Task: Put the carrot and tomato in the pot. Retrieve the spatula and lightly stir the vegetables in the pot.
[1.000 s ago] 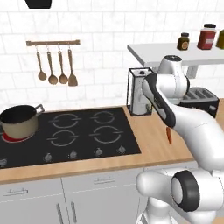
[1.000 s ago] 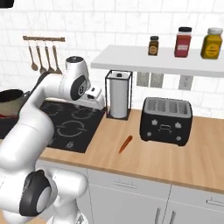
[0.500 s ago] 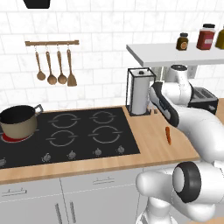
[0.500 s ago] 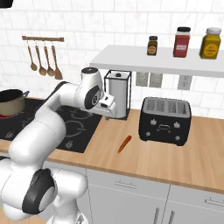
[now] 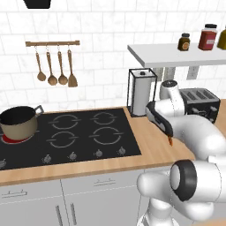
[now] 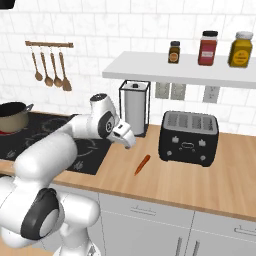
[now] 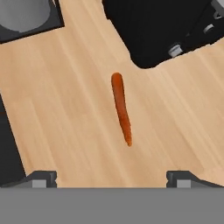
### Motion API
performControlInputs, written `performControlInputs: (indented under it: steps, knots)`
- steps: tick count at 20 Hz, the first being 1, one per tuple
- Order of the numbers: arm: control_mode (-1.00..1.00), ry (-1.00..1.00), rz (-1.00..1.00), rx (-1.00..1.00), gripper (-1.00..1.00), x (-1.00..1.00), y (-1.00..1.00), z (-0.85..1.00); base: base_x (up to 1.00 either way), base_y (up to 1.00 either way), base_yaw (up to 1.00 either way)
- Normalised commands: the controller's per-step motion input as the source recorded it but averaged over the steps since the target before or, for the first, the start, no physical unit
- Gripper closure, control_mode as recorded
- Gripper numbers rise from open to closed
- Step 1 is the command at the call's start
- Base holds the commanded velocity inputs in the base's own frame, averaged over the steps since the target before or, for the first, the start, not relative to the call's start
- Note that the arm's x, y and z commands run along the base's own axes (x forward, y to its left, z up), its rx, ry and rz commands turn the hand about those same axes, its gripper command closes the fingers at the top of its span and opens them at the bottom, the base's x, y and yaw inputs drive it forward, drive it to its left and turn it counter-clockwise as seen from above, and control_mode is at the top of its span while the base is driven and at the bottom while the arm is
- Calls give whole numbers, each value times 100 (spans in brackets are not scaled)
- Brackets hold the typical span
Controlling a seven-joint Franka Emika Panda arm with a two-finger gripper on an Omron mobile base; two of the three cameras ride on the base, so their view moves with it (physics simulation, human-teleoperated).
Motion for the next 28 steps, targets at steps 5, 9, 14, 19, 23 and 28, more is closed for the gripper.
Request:
performControlInputs:
  steps: [5,9,14,19,23,28]
  knots:
    - [-100,1,-7,0,-100,32,-42,-17,0,0,0]
    - [-100,0,-5,0,-100,21,-29,-19,0,0,0]
    - [-100,0,-4,0,-100,1,-28,-25,0,0,0]
    - [-100,0,-1,0,-100,10,-16,-36,0,0,0]
    - [-100,0,0,0,-100,43,-4,-39,0,0,0]
    - [-100,0,0,0,-100,37,-6,-32,0,0,0]
